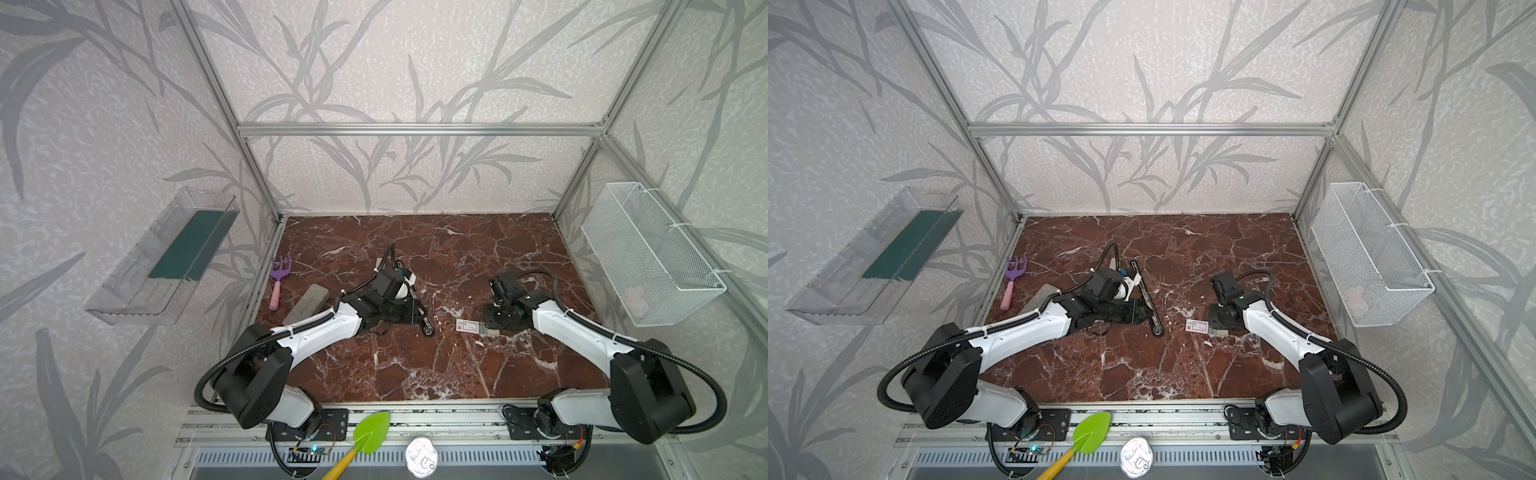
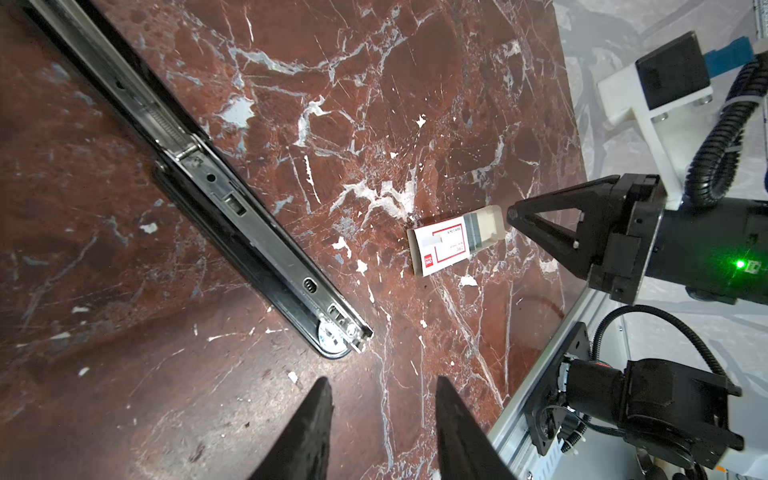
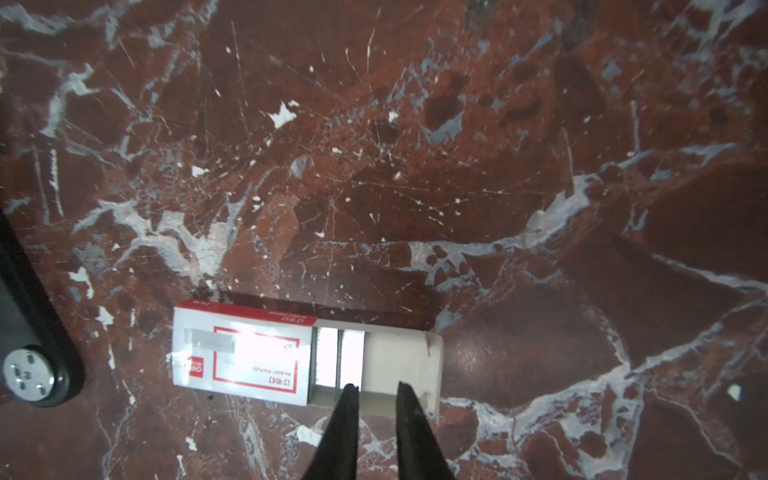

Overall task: Load the staples into the stapler
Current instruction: 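Move the right gripper to the red-and-white staple box and grip its open end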

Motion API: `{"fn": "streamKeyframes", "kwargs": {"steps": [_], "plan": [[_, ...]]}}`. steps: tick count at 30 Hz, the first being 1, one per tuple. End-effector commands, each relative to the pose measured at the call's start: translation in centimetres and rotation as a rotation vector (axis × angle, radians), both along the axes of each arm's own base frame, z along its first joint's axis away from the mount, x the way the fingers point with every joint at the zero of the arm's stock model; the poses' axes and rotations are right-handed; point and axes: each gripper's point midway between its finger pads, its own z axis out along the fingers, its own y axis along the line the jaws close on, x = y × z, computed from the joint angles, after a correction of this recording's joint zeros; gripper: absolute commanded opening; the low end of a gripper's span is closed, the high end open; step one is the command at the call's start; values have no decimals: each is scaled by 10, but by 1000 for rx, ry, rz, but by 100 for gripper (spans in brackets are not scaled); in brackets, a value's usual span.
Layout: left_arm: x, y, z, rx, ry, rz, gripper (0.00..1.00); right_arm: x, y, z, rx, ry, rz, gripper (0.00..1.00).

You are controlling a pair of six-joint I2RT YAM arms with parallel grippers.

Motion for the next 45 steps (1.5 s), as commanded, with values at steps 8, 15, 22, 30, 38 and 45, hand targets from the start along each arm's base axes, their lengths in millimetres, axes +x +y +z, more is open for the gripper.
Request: {"fn": "streamKeyframes", "kwargs": {"steps": [8,15,22,30,38,45], "plan": [[3,4,-8,59,1,18,42,-6,5,-23,19,71,10,18],[2,7,-12,64,7,32,42,-9,6,-33,23,102,10,18],[2,8,-14,63,9,40,41,-12,6,-37,17,123,7,15],[1,10,-13,64,5,50,41,-12,4,-40,1,142,7,5],[7,12,1,46,-32,75,41,-5,-2,-7,-6,40,-9,0],[20,17,29,-12,-103,104,45,7,26,51,171,-161,100,0]]}}
